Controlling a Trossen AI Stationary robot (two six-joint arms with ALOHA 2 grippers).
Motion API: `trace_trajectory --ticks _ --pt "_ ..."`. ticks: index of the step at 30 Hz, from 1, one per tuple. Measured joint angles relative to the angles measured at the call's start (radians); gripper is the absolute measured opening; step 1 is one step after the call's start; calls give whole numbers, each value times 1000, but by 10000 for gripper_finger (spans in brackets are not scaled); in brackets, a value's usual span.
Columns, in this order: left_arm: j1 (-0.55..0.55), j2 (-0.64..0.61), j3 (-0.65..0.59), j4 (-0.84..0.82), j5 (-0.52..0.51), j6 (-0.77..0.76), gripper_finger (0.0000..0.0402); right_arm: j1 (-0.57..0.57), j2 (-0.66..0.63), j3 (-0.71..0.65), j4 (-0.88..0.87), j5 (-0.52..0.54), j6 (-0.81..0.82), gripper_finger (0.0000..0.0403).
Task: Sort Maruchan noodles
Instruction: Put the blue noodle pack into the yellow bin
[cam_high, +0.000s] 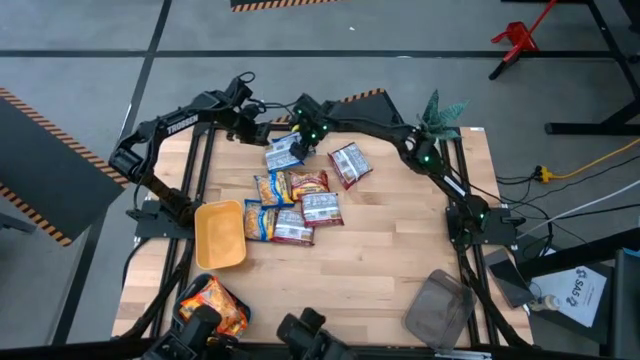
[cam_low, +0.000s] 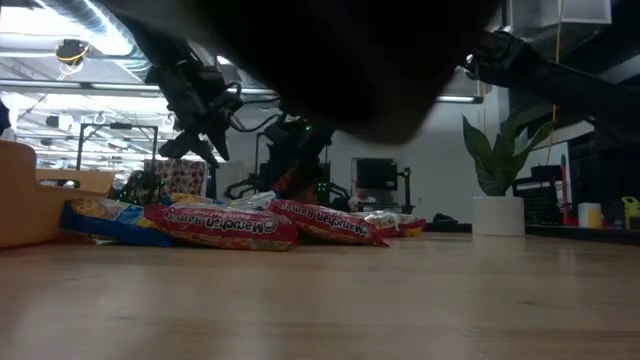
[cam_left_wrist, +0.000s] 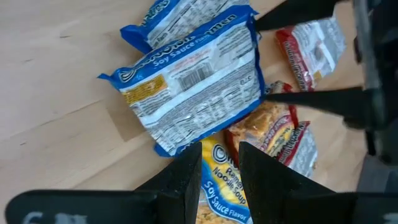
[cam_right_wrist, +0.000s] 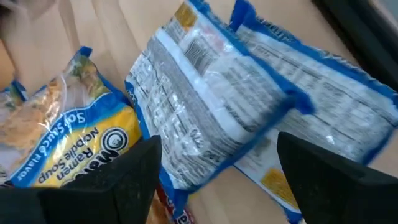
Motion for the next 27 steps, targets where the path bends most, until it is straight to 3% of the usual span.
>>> trace_trajectory --ticks 6,11,19,27 --pt "-7 0 0 -8 -56 5 101 3 15 2 39 -3 16 303" --pt "-10 2 0 -20 -62 6 101 -3 36 0 87 -111 79 303" --pt "-44 97 1 -46 -63 0 94 13 67 1 105 -76 67 301" --pt "-55 144 1 -41 -128 7 94 13 71 1 127 -53 69 254"
